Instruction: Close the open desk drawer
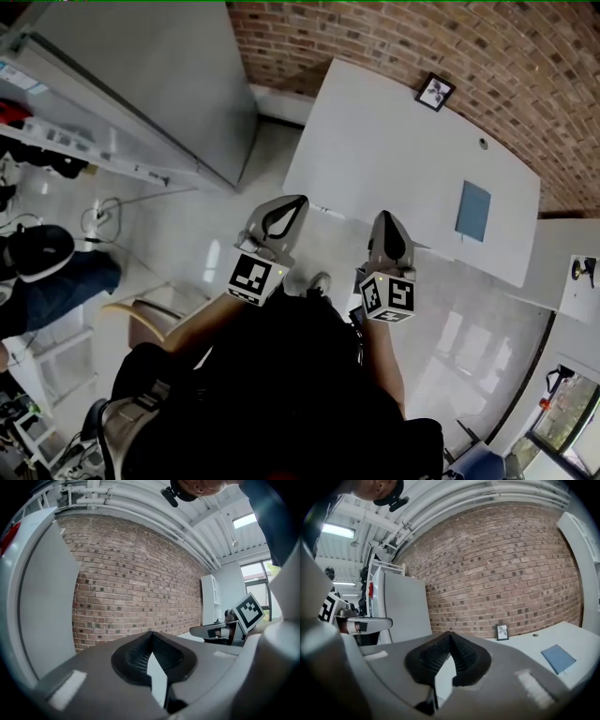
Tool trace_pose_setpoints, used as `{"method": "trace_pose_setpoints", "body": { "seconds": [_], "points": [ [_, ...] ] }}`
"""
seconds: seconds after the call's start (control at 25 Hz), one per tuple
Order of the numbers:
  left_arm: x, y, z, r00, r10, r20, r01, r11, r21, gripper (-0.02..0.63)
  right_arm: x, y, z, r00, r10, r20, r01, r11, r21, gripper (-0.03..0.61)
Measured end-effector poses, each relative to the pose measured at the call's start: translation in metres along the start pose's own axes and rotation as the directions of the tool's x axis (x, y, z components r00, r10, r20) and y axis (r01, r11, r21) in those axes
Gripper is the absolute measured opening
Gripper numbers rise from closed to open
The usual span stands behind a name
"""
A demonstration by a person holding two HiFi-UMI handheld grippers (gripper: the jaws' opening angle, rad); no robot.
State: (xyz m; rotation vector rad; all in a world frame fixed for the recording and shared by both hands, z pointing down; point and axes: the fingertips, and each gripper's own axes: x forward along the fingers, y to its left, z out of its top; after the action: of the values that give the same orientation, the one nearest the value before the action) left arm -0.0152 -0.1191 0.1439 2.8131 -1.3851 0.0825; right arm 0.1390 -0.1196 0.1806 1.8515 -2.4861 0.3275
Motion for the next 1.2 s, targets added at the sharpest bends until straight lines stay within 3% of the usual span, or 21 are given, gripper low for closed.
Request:
{"method": "trace_pose_setpoints", "body": {
  "seconds": [0.24, 0.56, 1.2],
  "points": [
    [-0.006, -0.007, 0.007, 1.000, 0.005, 0.025, -0.004, 1.000, -0.020, 0.018, -0.020, 0.009, -0.004, 1.000, -0.010, -0.002, 0.010, 1.000, -0.020, 0.002],
    [-0.003, -0.015, 0.012, 0.999, -0.005, 0.046, 0.005, 1.000, 0.008, 0.018, -0.027, 0.008, -0.006, 1.000, -0.010, 0.001, 0.010, 1.000, -0.020, 0.002],
    [-0.006, -0.012, 0.008, 0.999, 0.002, 0.033, -0.002, 1.000, 0.011, 0.018, -0.027, 0.010, -0.007, 1.000, -0.008, 0.004, 0.008, 1.000, -0.016, 0.002]
  ]
}}
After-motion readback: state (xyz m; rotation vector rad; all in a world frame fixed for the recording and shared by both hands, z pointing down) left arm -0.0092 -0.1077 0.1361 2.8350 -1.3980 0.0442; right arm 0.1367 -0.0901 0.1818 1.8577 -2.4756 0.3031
